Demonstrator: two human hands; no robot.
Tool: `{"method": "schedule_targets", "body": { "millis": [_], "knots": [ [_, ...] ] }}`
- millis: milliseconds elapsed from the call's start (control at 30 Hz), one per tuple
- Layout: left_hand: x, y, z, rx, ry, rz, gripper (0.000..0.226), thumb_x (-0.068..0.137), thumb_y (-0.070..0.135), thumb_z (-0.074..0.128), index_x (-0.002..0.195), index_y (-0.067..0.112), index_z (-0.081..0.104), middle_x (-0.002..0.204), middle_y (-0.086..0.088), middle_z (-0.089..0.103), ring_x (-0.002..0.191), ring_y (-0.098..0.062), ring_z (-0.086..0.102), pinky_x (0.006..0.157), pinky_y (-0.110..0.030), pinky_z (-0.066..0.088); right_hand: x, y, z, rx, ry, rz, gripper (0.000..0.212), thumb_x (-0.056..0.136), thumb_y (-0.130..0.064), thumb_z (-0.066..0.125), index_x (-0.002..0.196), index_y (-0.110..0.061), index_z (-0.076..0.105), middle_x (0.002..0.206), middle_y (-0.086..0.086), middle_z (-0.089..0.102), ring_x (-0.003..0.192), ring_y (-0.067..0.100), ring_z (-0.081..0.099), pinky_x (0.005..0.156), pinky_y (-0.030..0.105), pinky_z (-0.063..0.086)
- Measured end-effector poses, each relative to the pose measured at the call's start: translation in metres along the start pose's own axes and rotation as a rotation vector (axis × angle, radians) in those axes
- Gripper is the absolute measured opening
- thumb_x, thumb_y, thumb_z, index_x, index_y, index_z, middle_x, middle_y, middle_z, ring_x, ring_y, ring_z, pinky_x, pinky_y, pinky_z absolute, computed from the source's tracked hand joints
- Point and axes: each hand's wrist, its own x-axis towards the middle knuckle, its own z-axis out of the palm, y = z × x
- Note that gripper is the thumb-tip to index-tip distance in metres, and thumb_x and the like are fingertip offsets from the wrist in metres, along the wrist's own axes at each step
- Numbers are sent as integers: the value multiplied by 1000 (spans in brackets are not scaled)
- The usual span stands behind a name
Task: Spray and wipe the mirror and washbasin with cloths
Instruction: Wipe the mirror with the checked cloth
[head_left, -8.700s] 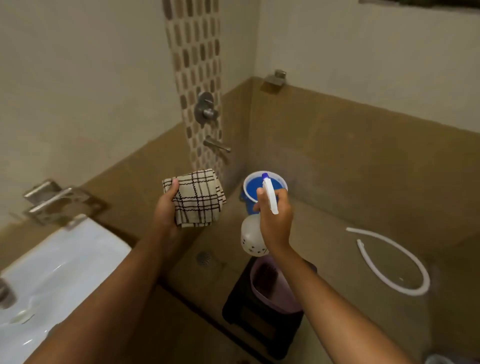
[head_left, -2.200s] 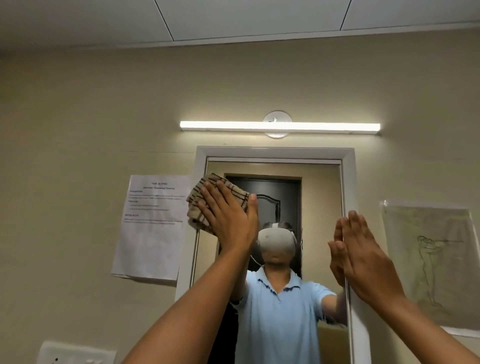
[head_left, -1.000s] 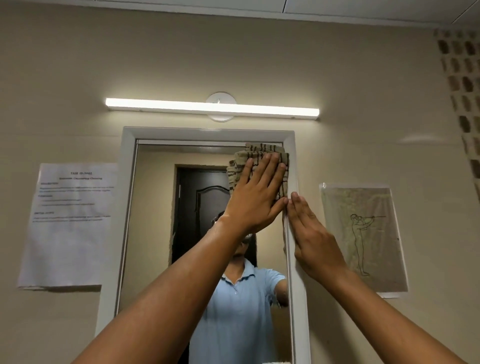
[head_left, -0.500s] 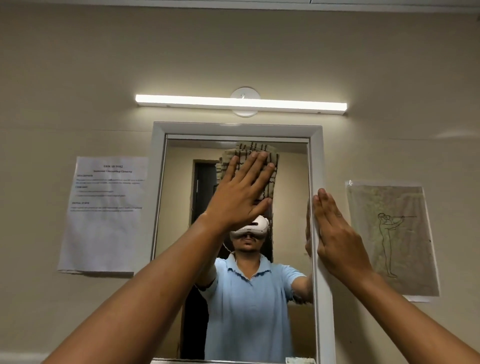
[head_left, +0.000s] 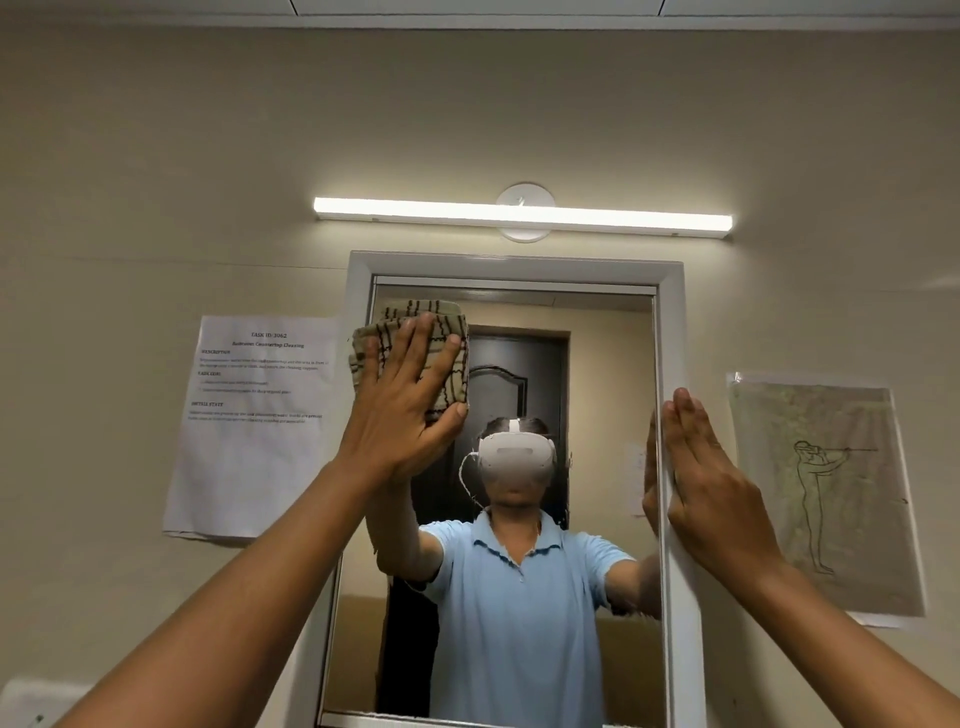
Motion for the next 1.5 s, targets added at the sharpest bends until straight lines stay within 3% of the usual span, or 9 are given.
{"method": "schedule_targets", "body": {
  "millis": [333, 500, 600, 800, 933, 1133, 1333, 1500],
  "knots": [
    [-41, 18, 8, 52, 15, -84, 78, 94, 58, 35, 158, 23, 7, 166, -8, -8, 153, -25, -8, 120, -59, 4, -5, 0, 1, 0, -18, 10, 79, 76, -18, 13, 154, -12, 14, 162, 3, 11, 147, 24, 19, 84, 37, 57],
    [-27, 45, 12, 64, -21, -94, 73, 96, 52, 27, 159, 21, 4, 166, -10, -9, 152, -25, -11, 119, -60, 4, -10, -1, -3, 26, -41, 8, 77, 77, -17, 19, 154, -10, 15, 162, 4, 10, 147, 26, 19, 86, 33, 53],
    [-10, 65, 16, 52, -37, -69, 72, 98, 49, 29, 158, 22, 0, 165, -10, -13, 152, -24, -14, 119, -60, 1, -12, 0, -2, 55, -48, 15, 81, 79, 0, 36, 155, -13, 10, 163, 2, 5, 148, 23, 15, 91, 31, 50],
    [35, 111, 25, 32, -50, 43, 70, 100, 51, 25, 158, 23, -4, 165, -9, -14, 152, -25, -14, 119, -57, -9, -15, 2, -2, 75, -93, 30, 88, 82, 7, 44, 155, -17, 1, 163, -3, -5, 150, 14, 3, 96, 26, 43],
    [54, 154, 30, 10, -58, 133, 70, 100, 51, 24, 158, 21, 0, 165, -10, -9, 152, -27, -10, 119, -59, -4, -19, 3, -4, 77, -118, 23, 92, 81, 7, 46, 155, -18, -3, 162, -2, -10, 150, 16, 2, 97, 24, 41],
    [33, 189, 41, -8, -40, 215, 68, 100, 49, 26, 158, 18, 10, 166, -11, -1, 153, -26, -5, 120, -59, 0, -32, 7, -2, 74, -131, 24, 97, 79, 7, 55, 155, -16, -1, 163, 1, -5, 149, 18, 7, 100, 31, 46],
    [-11, 190, 44, 14, -81, 301, 68, 101, 48, 28, 158, 19, 10, 166, -10, 0, 153, -27, -4, 119, -60, 4, -46, 2, 6, 103, -104, 58, 94, 84, 4, 56, 155, -17, -2, 163, -2, -8, 150, 14, 4, 110, 33, 37],
    [-31, 163, 35, 28, -121, 372, 70, 97, 46, 37, 158, 21, 14, 166, -10, 3, 153, -26, -1, 120, -58, 6, -47, -4, 7, 87, -110, 85, 91, 81, 8, 49, 155, -14, 2, 164, 1, -4, 150, 19, 9, 98, 41, 50]
  ]
}}
